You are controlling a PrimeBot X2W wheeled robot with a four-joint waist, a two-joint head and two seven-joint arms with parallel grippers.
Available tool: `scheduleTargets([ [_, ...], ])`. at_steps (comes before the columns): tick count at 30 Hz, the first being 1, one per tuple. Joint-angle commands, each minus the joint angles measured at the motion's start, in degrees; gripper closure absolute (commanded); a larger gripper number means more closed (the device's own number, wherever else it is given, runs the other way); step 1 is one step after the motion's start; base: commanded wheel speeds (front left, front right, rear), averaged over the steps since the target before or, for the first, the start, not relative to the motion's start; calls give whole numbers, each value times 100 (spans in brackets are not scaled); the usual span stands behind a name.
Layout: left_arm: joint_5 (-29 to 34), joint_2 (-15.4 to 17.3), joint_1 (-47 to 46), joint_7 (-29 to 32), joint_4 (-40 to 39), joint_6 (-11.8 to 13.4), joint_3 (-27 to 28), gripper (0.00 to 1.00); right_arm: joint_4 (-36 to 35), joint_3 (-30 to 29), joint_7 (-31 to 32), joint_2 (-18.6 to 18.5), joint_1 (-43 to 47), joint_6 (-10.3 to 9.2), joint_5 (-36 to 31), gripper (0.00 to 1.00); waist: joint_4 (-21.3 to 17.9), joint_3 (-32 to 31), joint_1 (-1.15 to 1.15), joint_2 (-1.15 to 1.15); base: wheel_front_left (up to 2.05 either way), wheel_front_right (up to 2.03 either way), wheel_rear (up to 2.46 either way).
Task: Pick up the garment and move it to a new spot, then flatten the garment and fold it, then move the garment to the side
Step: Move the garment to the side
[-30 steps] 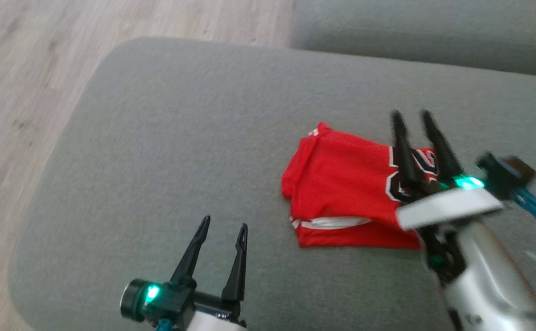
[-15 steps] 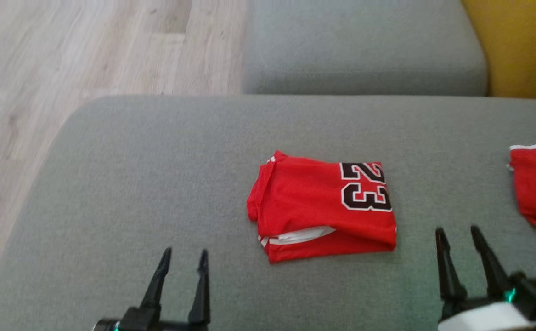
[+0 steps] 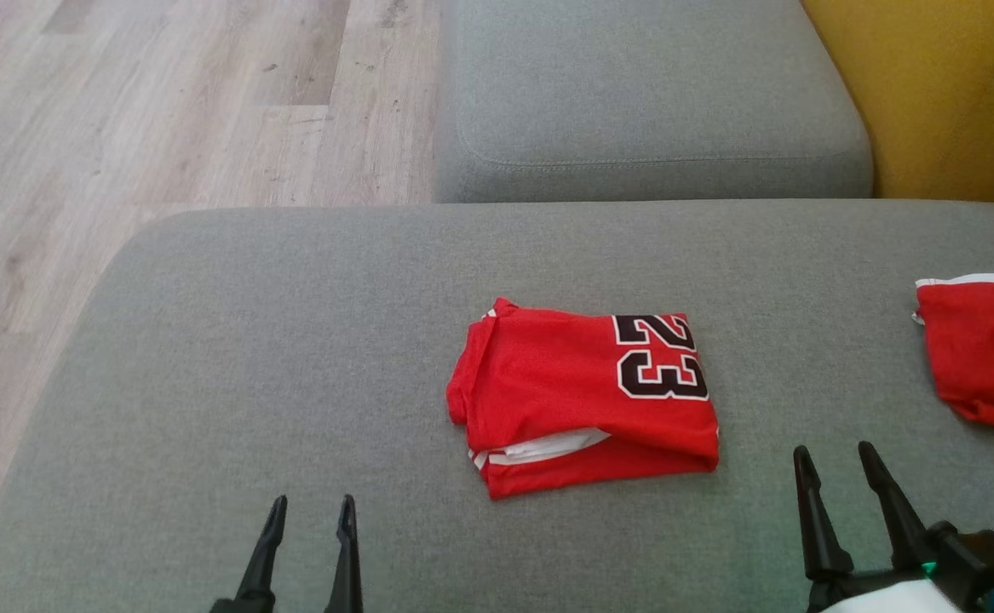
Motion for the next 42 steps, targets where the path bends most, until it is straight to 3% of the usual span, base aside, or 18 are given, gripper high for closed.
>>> scheduleTargets([
  [1, 34, -76, -216, -55, -162, -17, 253, 0, -157, 132, -62, -29, -147, -4, -65, 0, 4, 2, 0, 0, 0, 0, 0],
  [15, 164, -110, -291, -55, -218, -98, 318, 0, 182, 50, -62, 37, -325, -4, 96, 0, 126, 247, 0, 0, 0, 0, 0],
  [27, 215, -119, -675, -55, -393, -78, -57, 0, 2655, 516, 222, -386, -2425, -4, 1103, 0, 522, 1005, 0, 0, 0, 0, 0],
  [35, 24, -120, -987, -55, -342, 24, -344, 0, 4031, 926, 503, -425, -3499, -4, 1853, 0, 796, 1363, 0, 0, 0, 0, 0],
  [36, 10, -120, -1010, -55, -331, 34, -364, 0, 4223, 1003, 594, -399, -3540, -4, 1918, 4, 816, 1369, 0, 0, 0, 0, 0],
  [37, 0, -120, -1028, -55, -319, 42, -382, 0, 4391, 1087, 658, -377, -3568, -4, 1967, 45, 837, 1368, 0, 0, 0, 0, 0],
  [38, -8, -120, -1040, -55, -305, 48, -399, 0, 4515, 1162, 642, -365, -3585, -4, 2003, 99, 857, 1359, 0, 0, 0, 0, 0],
  [42, -15, -120, -1019, -55, -315, 120, -370, 0, 4792, 1305, 214, -396, -3659, -4, 2086, 100, 783, 1318, 0, 0, 0, 0, 0],
])
